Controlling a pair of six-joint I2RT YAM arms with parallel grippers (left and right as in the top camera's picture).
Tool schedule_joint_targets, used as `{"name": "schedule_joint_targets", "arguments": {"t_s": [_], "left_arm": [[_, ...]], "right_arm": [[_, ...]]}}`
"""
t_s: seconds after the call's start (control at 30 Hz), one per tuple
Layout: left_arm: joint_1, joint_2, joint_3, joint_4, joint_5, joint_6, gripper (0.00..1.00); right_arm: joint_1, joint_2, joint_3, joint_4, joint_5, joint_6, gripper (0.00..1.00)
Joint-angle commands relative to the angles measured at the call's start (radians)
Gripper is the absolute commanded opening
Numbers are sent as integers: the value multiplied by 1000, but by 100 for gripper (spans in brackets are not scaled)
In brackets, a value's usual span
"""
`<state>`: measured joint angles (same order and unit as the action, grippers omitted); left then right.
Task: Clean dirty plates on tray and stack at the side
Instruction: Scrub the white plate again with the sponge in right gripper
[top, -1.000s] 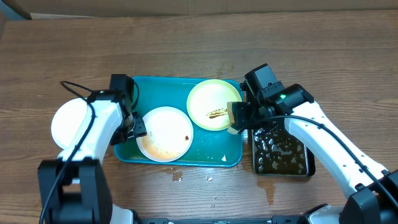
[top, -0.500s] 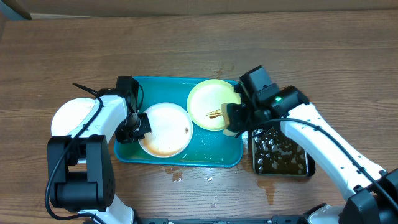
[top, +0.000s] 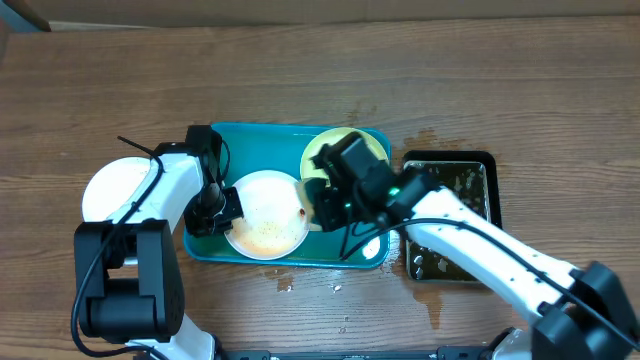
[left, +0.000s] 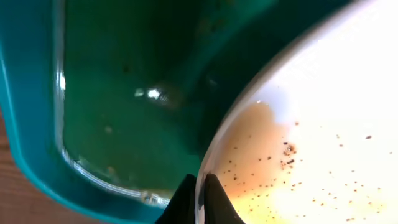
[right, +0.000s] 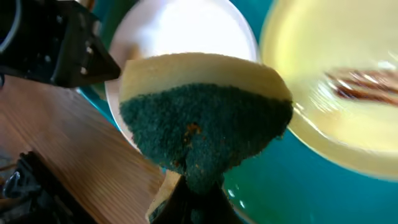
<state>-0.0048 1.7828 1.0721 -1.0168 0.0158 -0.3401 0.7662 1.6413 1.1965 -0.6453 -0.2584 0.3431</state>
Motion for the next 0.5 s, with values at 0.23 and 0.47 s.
{"name": "schedule_joint_targets", "arguments": {"t_s": [0.23, 0.47], "left_arm": [[5, -34, -9, -68, 3, 18, 4], [5, -34, -9, -75, 3, 18, 4]], "right_arm": [[132, 220, -6, 182, -36, 6, 4], [141, 321, -6, 219, 61, 69, 4]]}}
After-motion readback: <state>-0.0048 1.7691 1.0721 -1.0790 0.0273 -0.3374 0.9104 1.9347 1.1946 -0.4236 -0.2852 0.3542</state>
